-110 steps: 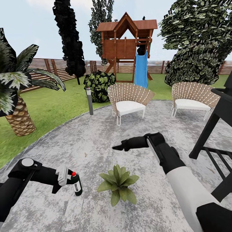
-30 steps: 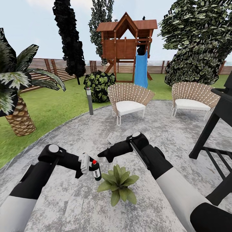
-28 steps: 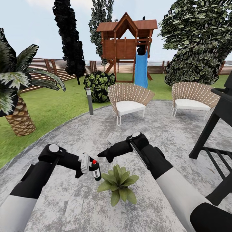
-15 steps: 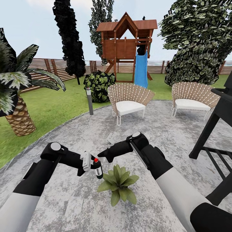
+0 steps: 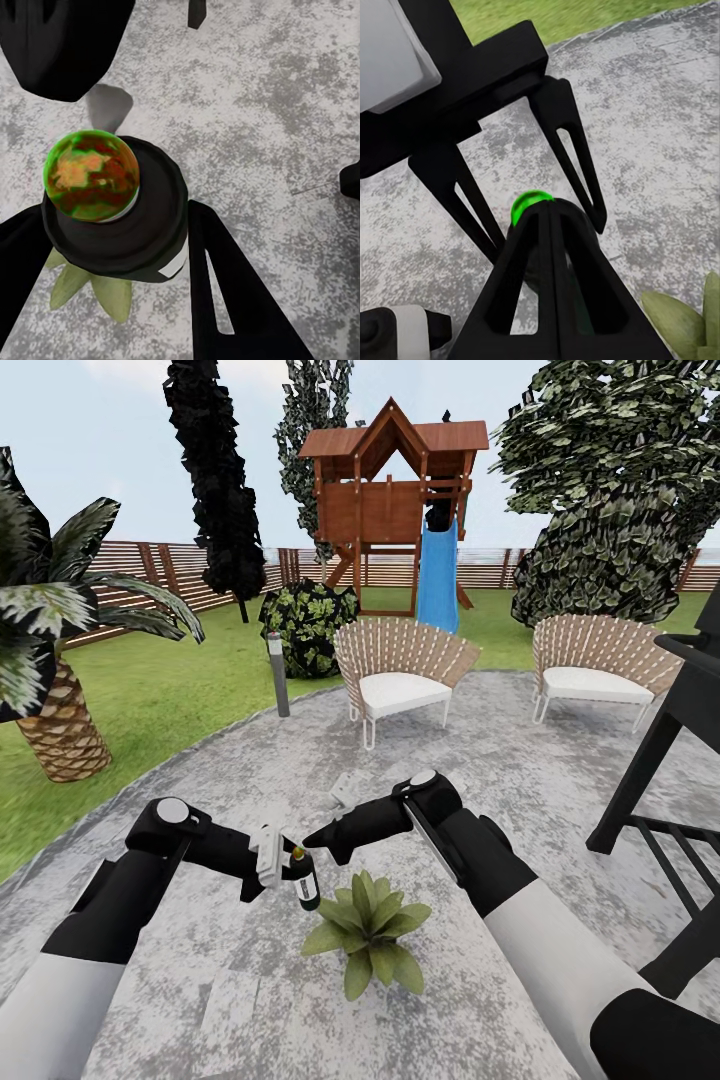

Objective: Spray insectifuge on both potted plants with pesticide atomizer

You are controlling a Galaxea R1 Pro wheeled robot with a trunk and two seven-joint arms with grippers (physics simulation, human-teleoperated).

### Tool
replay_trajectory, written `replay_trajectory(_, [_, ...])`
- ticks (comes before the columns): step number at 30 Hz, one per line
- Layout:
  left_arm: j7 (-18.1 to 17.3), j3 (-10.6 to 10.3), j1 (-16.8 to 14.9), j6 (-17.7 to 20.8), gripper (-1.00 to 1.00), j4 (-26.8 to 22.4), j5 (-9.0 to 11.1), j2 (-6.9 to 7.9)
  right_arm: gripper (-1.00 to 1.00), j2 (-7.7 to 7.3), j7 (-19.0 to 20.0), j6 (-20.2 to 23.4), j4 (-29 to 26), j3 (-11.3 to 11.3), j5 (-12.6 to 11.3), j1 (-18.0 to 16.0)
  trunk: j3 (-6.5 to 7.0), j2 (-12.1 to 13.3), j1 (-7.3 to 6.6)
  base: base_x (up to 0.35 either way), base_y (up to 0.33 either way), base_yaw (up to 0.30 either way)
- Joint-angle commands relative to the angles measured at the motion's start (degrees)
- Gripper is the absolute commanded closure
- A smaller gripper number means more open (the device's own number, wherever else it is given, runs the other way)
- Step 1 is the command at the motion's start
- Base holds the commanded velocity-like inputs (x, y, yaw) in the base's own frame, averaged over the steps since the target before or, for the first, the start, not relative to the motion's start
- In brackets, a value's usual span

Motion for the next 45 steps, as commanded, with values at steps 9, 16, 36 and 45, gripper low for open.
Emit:
replay_trajectory(9, [-0.3,-0.1,-0.1,0.6,1.0,-0.1,-0.4,0.05,1.0,0.0,0.3,0.3,0.0,0.0,0.3,0.0,-0.06,0.0,-0.01,0.0,0.0,0.0])
replay_trajectory(16, [-0.3,0.0,-0.1,0.5,1.0,4.8,-3.4,0.3,1.0,-0.01,0.3,0.3,0.0,0.0,0.3,0.0,-0.06,0.0,-0.01,0.0,0.0,0.0])
replay_trajectory(36, [-0.3,7.3,0.2,0.0,1.0,9.4,-18.3,3.78,1.0,-0.45,0.1,0.4,0.1,-0.1,0.6,0.4,-0.06,0.0,-0.01,0.0,0.0,0.0])
replay_trajectory(45, [-0.2,21.4,0.2,0.5,1.0,9.3,-19.0,6.13,1.0,-1.52,-0.4,0.2,1.5,-0.3,0.6,0.7,-0.06,0.0,-0.01,0.0,0.0,0.0])
